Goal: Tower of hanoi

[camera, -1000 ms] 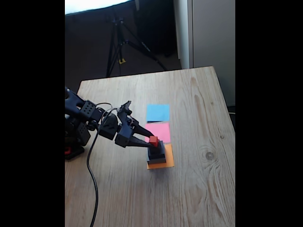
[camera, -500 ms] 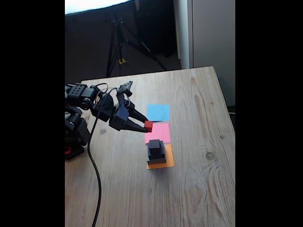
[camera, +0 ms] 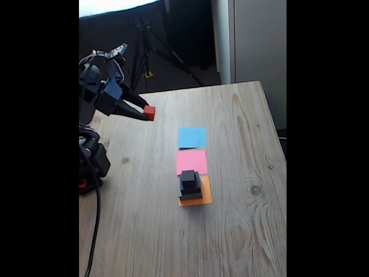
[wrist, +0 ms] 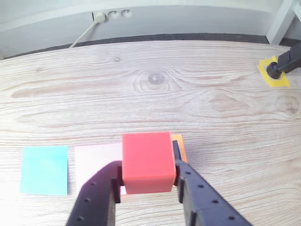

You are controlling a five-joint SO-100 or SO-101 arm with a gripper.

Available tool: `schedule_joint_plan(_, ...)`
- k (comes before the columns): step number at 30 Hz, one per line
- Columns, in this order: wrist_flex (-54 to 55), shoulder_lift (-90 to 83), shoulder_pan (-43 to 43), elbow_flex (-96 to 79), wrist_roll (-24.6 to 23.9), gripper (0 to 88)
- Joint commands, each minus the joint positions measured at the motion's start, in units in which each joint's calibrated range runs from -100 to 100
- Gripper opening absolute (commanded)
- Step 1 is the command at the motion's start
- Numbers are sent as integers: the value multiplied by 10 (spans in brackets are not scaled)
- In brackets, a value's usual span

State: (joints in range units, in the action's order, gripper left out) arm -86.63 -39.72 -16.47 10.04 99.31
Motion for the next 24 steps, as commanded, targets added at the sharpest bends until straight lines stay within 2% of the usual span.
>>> schedule_joint_plan(1,-41,4,31,57,7,1)
schedule_joint_plan(4,-58,-7,56,47,7,1)
schedule_joint_plan(7,-63,-24,71,7,-16,1)
schedule_joint_plan(11,-41,-66,72,-90,-10,1)
schedule_joint_plan(20,112,-143,60,-347,7,1)
schedule_joint_plan(24,262,-138,54,-478,7,1)
